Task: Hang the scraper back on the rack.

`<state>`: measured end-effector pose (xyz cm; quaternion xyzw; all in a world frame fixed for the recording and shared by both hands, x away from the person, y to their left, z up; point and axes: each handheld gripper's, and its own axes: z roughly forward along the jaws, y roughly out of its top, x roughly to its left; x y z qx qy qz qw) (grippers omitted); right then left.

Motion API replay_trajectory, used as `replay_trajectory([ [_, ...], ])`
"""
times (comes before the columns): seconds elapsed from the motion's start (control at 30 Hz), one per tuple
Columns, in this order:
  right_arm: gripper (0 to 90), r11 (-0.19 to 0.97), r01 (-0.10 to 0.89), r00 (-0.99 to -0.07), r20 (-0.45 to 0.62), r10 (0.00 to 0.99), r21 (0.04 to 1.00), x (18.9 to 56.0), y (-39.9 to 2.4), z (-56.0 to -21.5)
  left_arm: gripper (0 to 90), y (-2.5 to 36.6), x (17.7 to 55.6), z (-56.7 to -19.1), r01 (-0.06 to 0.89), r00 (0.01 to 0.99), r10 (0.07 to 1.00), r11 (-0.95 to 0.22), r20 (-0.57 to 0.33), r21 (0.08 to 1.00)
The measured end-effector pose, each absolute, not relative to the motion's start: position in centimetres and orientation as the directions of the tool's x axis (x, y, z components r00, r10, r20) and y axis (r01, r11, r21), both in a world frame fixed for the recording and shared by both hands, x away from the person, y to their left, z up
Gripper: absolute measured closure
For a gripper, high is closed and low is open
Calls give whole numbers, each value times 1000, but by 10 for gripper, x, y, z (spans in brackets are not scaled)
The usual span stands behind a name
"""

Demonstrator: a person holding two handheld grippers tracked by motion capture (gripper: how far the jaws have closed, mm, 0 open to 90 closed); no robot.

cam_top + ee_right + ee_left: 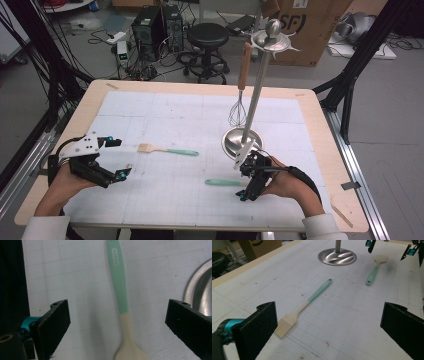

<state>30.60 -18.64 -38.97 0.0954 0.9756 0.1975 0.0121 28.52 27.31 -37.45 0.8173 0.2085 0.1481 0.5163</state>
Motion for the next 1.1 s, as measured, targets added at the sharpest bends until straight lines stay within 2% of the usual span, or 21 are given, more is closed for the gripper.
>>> replay_trajectory([
  [0.1, 81, 908, 172, -983, 13, 181, 381, 307, -186, -392, 17, 273, 285, -375, 191, 869, 494, -381, 25, 905],
  [0.17, 154, 915, 175, -983, 6, 186, 363, 307, -185, -394, 17, 272, 286, -375, 190, 871, 491, -383, 26, 904],
  [0.3, 179, 920, 187, -980, -2, 200, 346, 310, -184, -397, 17, 272, 286, -375, 190, 871, 491, -384, 26, 904],
  [0.67, 388, 948, 170, -984, 3, 176, 267, 312, -179, -405, 17, 271, 286, -377, 195, 872, 490, -387, 21, 901],
  [0.83, 463, 954, 156, -987, 0, 162, 256, 314, -179, -407, 17, 271, 286, -377, 195, 872, 489, -386, 21, 902],
  [0.9, 487, 951, 178, -983, 10, 181, 254, 313, -179, -407, 17, 270, 286, -377, 195, 872, 488, -388, 22, 901],
  [0.97, 543, 953, 170, -985, 5, 174, 250, 314, -178, -408, 17, 270, 287, -378, 192, 875, 483, -389, 22, 901],
  [1.0, 557, 954, 189, -982, 15, 191, 233, 313, -178, -408, 17, 269, 287, -378, 193, 874, 485, -390, 23, 900],
  [1.07, 572, 959, 166, -986, 6, 169, 230, 314, -176, -410, 17, 269, 287, -378, 196, 873, 487, -391, 21, 899],
  [1.1, 622, 958, 180, -983, 11, 182, 222, 313, -175, -409, 17, 269, 287, -378, 196, 873, 487, -390, 21, 899],
])
